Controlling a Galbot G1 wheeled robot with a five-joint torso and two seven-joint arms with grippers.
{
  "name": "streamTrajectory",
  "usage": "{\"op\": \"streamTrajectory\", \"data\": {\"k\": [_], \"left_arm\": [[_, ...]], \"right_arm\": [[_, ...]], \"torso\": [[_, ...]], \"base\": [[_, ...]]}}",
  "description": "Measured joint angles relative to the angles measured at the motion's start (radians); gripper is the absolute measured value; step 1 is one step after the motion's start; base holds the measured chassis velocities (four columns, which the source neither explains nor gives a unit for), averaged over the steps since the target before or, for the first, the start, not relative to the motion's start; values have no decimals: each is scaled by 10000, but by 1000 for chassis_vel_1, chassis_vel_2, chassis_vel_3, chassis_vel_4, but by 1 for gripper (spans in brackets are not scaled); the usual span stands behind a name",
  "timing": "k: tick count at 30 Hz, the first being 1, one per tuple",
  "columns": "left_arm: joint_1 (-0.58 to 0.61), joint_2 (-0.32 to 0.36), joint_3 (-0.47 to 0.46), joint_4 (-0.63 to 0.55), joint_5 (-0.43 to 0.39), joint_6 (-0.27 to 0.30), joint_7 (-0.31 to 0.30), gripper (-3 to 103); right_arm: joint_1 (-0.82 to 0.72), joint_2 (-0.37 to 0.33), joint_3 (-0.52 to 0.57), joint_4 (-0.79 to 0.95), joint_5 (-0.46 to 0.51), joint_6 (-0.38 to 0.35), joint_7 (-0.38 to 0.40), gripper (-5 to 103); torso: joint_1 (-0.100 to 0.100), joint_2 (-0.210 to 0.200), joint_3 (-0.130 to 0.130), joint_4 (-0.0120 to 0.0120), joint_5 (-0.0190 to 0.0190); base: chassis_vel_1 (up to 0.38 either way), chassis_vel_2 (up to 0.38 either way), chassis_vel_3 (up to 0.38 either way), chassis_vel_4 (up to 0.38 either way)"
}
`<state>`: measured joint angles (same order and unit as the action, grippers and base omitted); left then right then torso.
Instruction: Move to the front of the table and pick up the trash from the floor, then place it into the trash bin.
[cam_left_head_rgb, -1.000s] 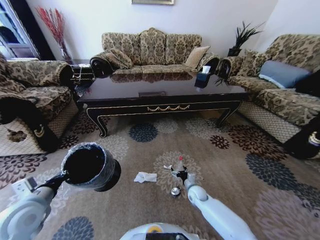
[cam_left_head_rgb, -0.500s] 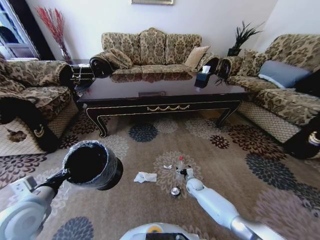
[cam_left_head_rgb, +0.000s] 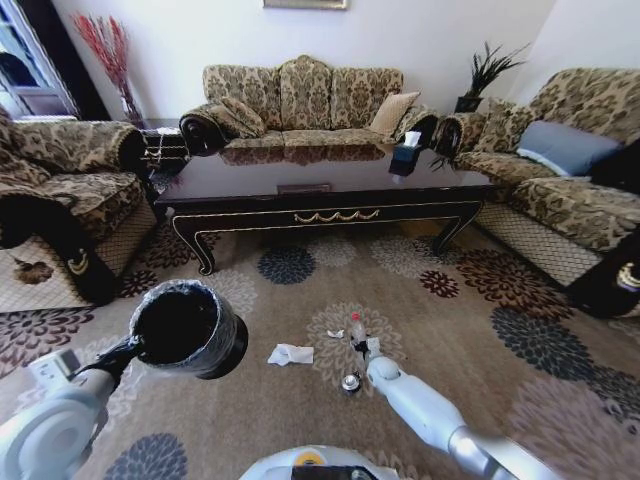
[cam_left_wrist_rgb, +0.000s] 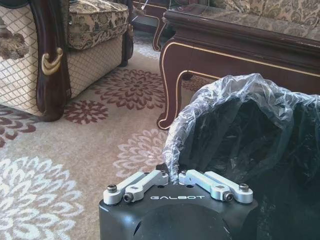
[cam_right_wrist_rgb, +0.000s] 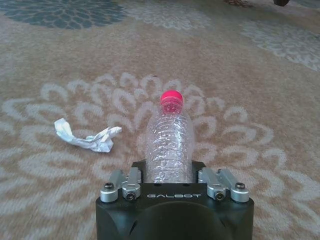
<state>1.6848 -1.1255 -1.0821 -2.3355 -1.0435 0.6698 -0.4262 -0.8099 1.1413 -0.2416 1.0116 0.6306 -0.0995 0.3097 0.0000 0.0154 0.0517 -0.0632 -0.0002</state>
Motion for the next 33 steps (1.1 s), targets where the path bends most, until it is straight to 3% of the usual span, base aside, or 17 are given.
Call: {"op": "streamTrajectory", "data": {"k": [5,7,11,17,27,33], "left_arm": [[-87,-17,324,5,85,11,-4,3],[-104,-19,426,-1,95,15,-5,3],[-84,-16,1290,-236,320,18,-10,3],[-319,291,2688,-354,590,-5,-162,3],[-784,1206,4417,59,443,3,-264,3],[-1032,2270,5310,401,-161,32,-232,3]], "right_arm": [[-425,-372,229,656,175,458,-582,33],[-495,-462,284,878,333,671,-744,33],[-651,-906,493,2034,1031,2431,-1749,26],[-650,-1510,558,3664,2229,3557,-2473,26],[-29,-2450,301,6389,4206,4328,-3369,26],[770,-3091,-155,8094,5492,4348,-3855,26]], "torso": [[1,-1,4,-8,4],[1,-2,5,-11,7],[0,-2,4,-1,5],[0,-1,4,-4,4],[1,-1,3,-1,1],[1,-1,3,-1,1]], "base": [[0,0,0,0],[0,0,0,0],[0,0,0,0],[0,0,0,0],[0,0,0,0],[0,0,0,0]]}}
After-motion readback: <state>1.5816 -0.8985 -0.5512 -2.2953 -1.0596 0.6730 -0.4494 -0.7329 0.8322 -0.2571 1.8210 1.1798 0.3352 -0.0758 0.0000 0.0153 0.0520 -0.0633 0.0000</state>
